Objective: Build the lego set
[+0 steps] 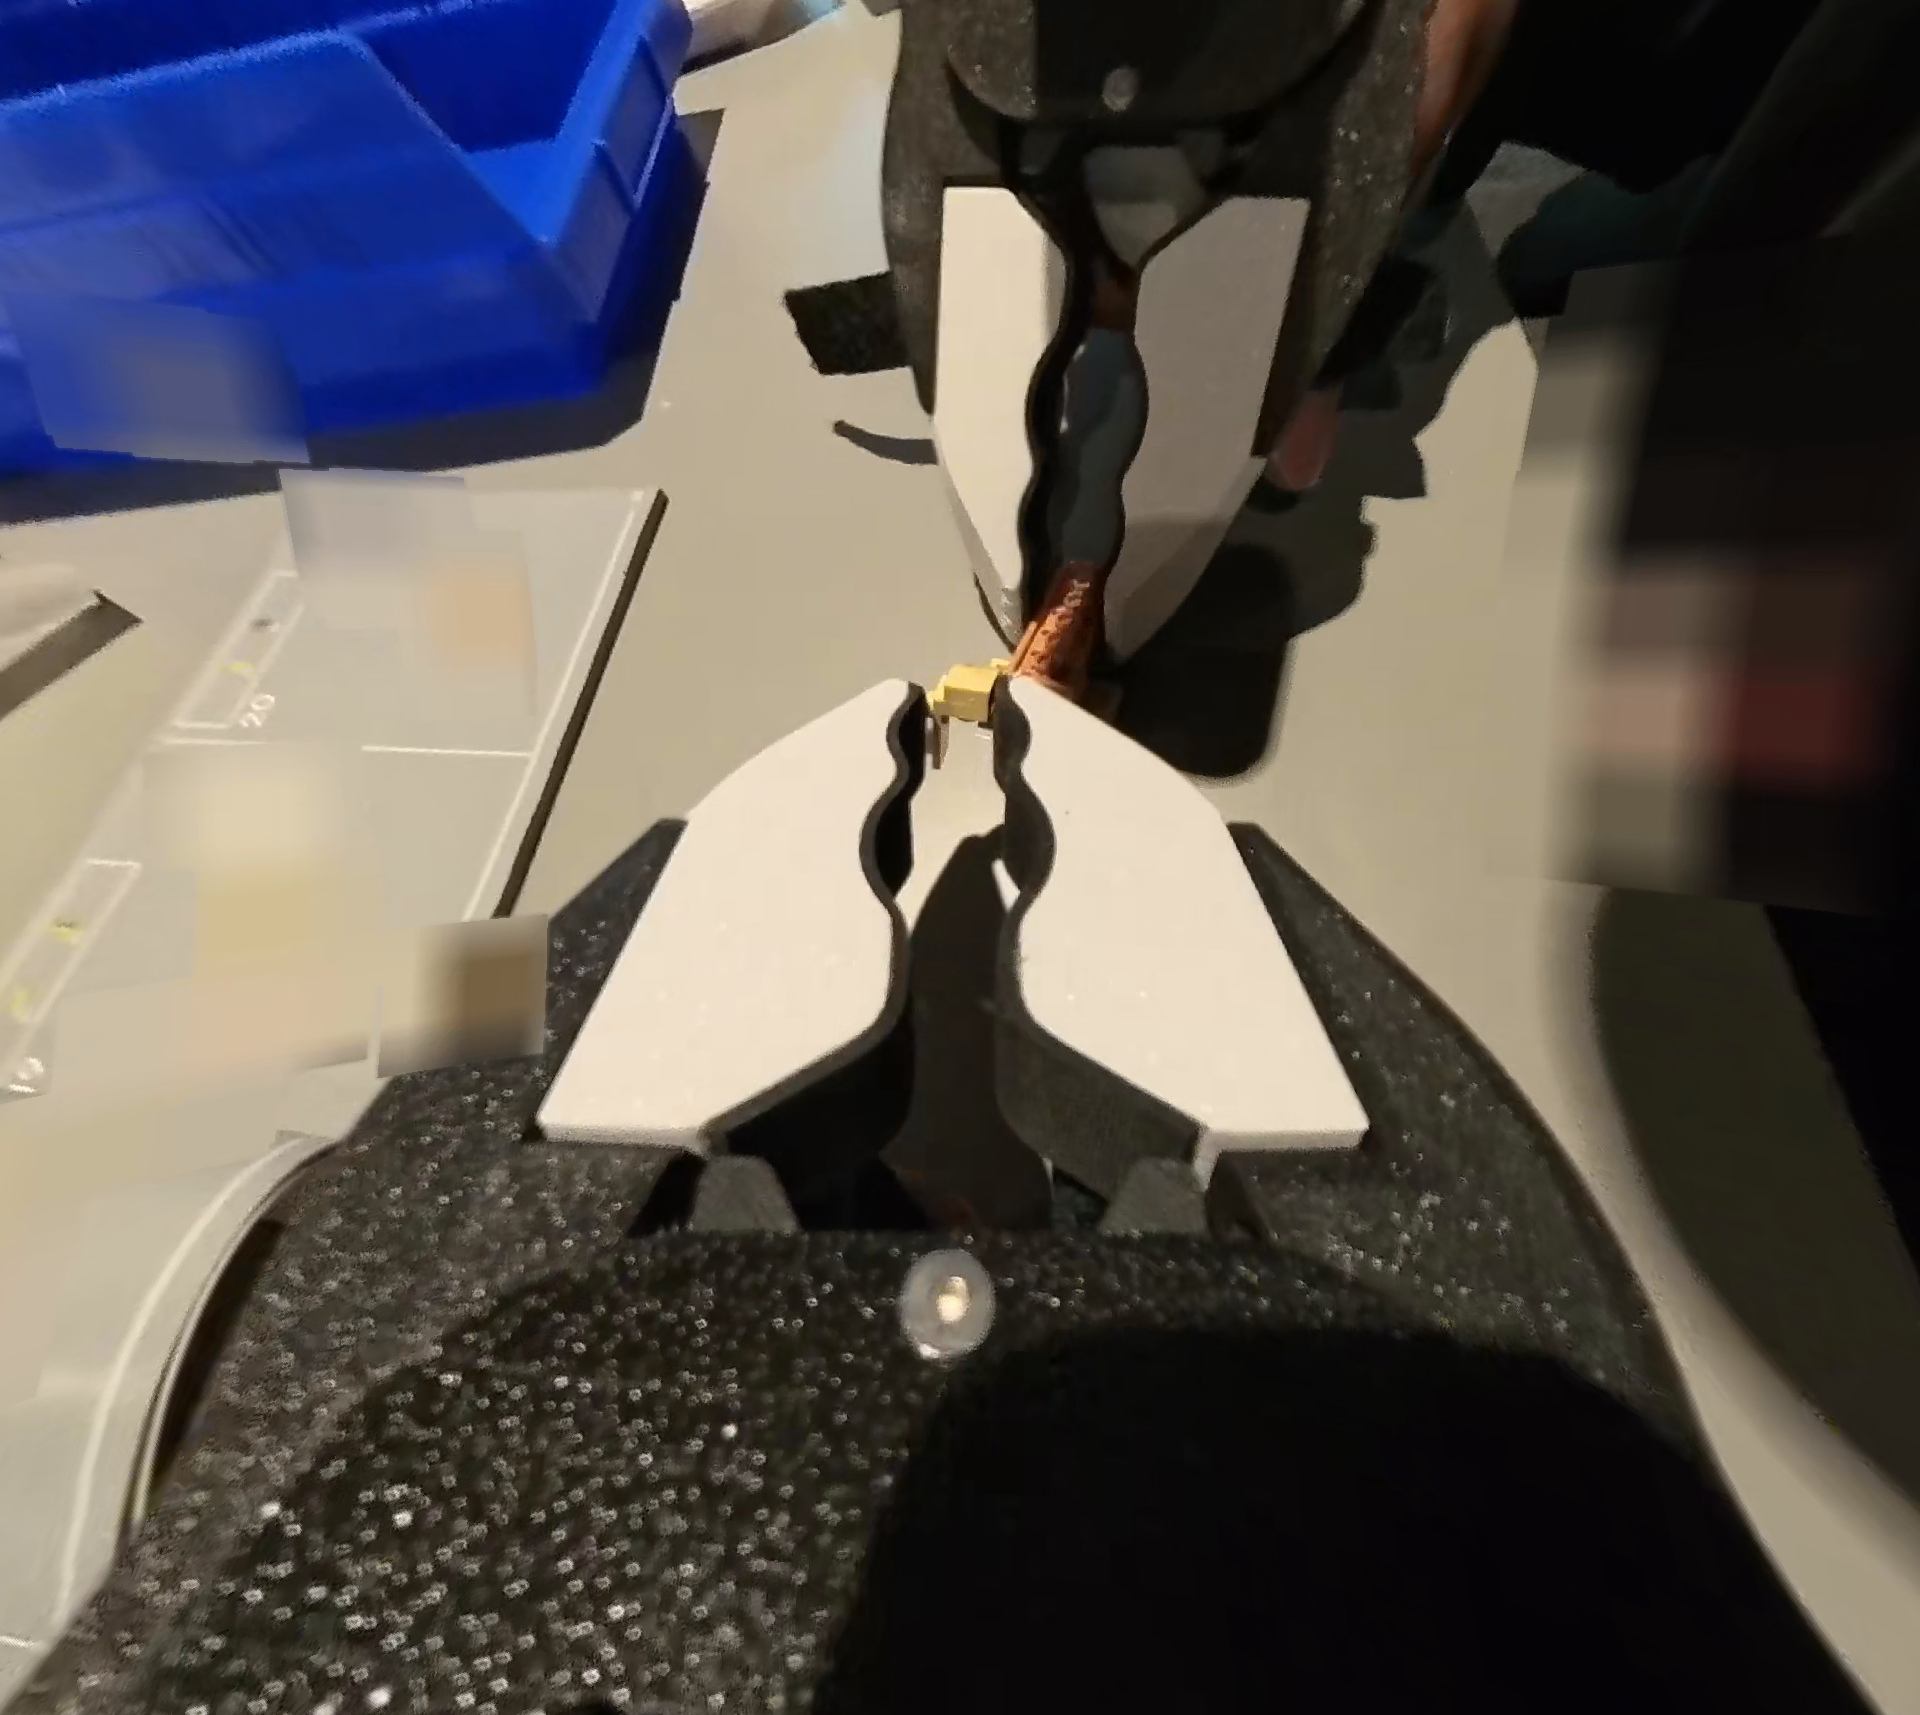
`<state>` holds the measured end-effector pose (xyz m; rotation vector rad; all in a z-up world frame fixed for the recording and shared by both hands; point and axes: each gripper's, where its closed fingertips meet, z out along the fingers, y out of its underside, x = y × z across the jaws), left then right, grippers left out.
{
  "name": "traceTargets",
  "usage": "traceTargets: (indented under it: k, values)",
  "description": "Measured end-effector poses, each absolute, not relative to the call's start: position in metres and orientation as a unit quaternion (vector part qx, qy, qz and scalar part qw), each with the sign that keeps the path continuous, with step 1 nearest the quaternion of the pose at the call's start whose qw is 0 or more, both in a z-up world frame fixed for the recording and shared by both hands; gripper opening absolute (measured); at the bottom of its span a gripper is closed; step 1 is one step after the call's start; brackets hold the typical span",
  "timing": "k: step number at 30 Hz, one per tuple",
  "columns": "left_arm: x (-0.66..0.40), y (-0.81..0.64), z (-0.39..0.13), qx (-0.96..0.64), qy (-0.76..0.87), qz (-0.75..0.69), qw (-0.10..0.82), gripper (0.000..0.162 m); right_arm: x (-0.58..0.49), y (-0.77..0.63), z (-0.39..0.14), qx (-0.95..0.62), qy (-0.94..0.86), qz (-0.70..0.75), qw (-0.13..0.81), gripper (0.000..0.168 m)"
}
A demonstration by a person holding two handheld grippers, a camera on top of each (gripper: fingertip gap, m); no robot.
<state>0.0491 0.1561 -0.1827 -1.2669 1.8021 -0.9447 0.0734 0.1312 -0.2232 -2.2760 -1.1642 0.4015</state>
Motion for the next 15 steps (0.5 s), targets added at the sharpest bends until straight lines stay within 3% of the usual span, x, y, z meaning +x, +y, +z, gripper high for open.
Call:
traceTargets:
  k: [15]
  values:
    - [0.045, 0.142, -0.152, -0.496, 0.639, -0.423, 0.409, 0.012, 0.064, 0.121, -0.179, -0.777, -0.48, 0.117, 0.39, 0.016]
